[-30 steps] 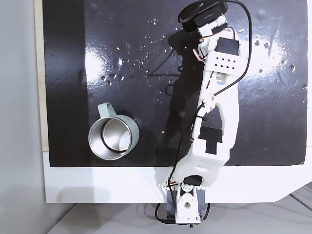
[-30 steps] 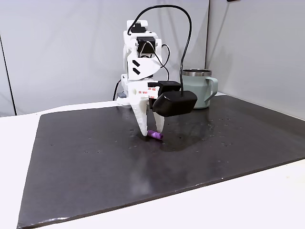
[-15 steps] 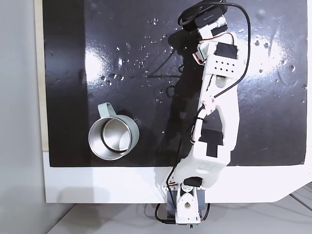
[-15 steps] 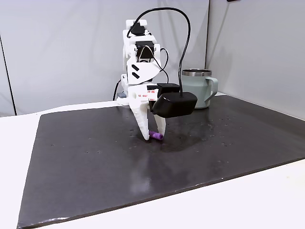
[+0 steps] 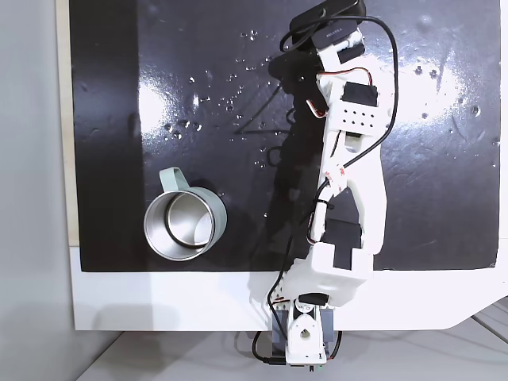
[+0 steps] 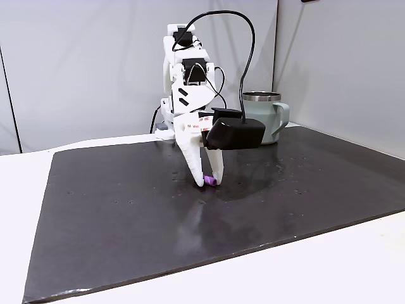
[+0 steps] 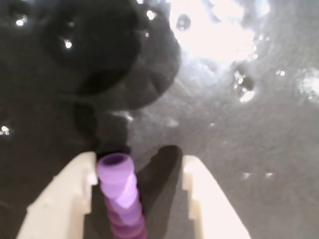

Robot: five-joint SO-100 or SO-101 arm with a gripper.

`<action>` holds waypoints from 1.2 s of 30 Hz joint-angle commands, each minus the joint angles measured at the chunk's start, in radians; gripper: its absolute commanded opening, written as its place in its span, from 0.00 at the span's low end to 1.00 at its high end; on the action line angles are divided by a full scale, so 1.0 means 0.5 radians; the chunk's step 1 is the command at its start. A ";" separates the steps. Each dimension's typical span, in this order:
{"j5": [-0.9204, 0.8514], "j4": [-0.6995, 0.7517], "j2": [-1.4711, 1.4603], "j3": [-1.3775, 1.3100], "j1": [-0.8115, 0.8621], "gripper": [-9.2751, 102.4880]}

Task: Grasp a pengrip and put it in the cup.

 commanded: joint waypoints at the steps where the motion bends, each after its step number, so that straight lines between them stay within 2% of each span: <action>1: 0.067 -0.009 0.034 0.117 -0.012 0.28; 12: 0.181 -0.153 0.227 0.344 -0.055 0.21; 20: 0.390 -0.310 0.282 0.433 -0.080 0.11; 26: 0.549 -0.344 0.322 0.430 -0.092 0.09; 36: 1.034 0.018 0.623 0.249 -0.175 0.09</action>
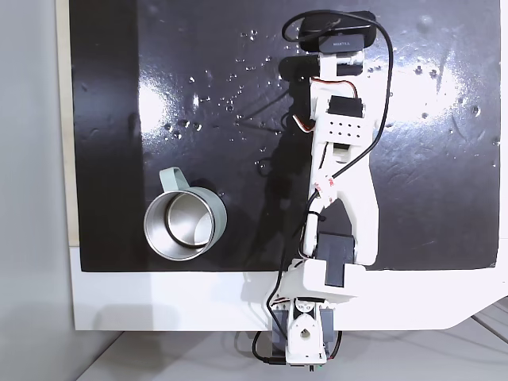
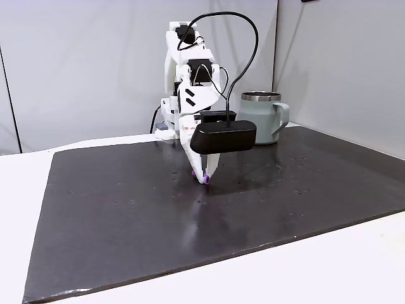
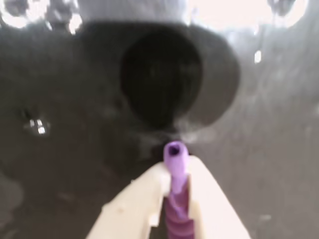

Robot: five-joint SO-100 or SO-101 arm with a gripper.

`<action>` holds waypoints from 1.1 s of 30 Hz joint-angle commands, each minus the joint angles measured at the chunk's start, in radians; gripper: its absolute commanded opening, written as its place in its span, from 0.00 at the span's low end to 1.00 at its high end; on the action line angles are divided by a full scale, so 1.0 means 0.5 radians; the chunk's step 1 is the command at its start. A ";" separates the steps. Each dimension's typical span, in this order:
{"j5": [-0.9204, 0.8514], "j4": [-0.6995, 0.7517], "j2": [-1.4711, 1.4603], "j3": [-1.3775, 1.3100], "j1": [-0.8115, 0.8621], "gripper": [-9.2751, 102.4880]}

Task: Grasp a pengrip and put it in the cup.

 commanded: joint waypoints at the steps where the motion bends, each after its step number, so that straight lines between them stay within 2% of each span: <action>1: 0.156 0.095 0.282 -0.104 -0.055 0.09; 12: 0.614 0.660 1.003 -0.117 -0.178 0.09; 16: 0.920 1.012 1.138 -0.304 -0.249 0.09; 19: 1.178 1.129 1.301 -0.322 -0.341 0.09; 26: 1.657 1.424 1.657 -0.365 -0.810 0.08; 33: 1.822 1.638 1.841 -0.282 -1.341 0.08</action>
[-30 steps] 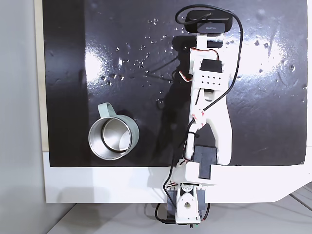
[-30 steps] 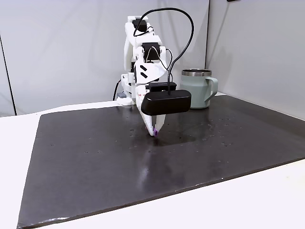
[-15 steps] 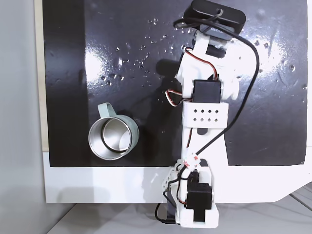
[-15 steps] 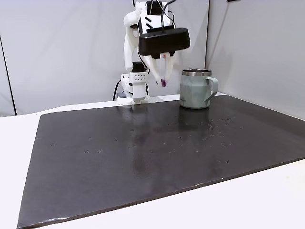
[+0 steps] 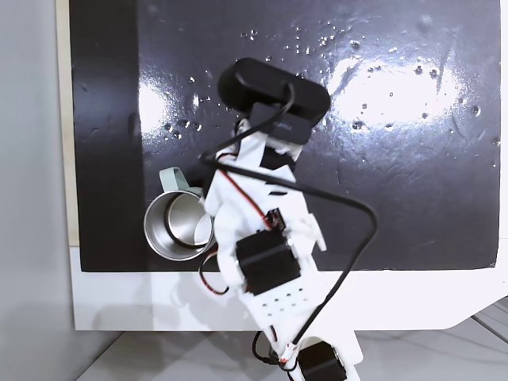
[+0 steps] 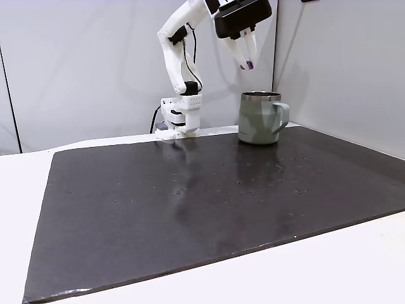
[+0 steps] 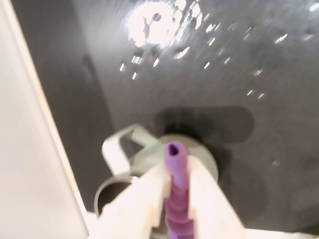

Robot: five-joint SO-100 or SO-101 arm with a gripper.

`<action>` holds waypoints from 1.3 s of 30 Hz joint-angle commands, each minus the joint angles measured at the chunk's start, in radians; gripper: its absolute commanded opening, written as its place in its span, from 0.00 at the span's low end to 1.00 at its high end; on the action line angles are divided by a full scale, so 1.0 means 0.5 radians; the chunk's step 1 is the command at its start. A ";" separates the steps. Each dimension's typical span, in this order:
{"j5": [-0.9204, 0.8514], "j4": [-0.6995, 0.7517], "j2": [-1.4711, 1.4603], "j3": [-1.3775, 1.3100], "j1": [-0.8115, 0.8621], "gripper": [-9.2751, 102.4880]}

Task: Grasp a pengrip and put it in the cup.

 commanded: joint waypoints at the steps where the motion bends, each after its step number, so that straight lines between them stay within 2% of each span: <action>1: 0.061 0.074 0.123 0.003 -0.258 0.08; 9: 0.242 0.067 0.058 0.178 -0.681 0.08; 21: 0.451 0.015 -0.218 0.166 -0.973 0.09; 26: 0.479 0.018 -0.181 0.196 -0.991 0.19; 31: 0.485 0.018 -0.144 0.199 -0.994 0.38; 39: 0.479 0.018 -0.132 0.202 -1.003 0.38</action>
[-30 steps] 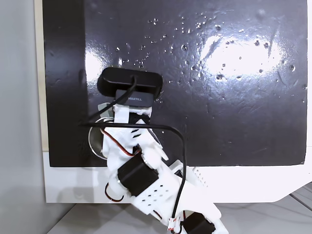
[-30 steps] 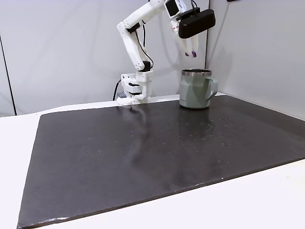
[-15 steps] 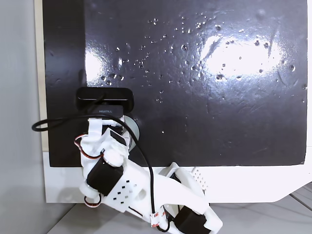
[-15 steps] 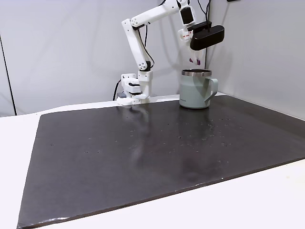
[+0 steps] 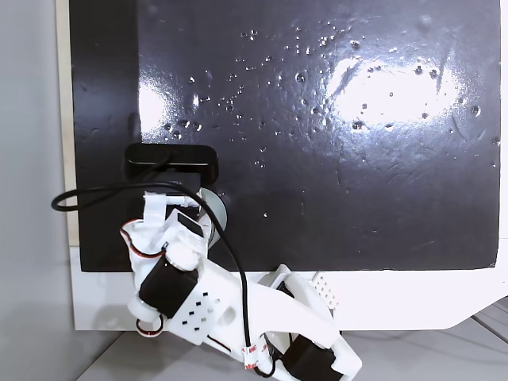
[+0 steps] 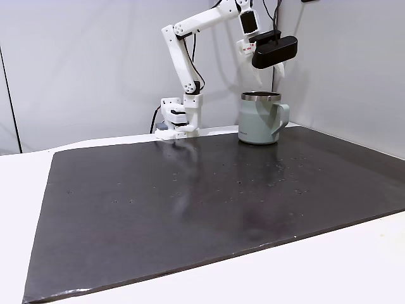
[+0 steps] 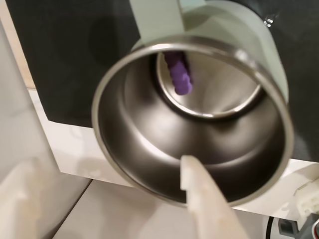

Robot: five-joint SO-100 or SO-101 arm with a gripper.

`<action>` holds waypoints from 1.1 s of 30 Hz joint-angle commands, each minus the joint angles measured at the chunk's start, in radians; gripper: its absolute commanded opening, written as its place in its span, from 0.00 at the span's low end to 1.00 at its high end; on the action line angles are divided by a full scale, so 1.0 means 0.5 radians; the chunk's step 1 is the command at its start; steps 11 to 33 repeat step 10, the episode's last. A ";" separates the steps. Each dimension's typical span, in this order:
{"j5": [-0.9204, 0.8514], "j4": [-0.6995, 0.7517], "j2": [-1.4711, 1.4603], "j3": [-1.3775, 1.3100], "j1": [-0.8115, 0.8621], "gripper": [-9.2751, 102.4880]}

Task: Grasp a pengrip and put it in the cup.

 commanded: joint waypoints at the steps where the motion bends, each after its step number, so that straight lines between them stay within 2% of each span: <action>1: 0.003 -0.061 0.095 -0.009 -0.018 0.38; 33: -0.031 -0.040 0.107 -0.025 -0.009 0.38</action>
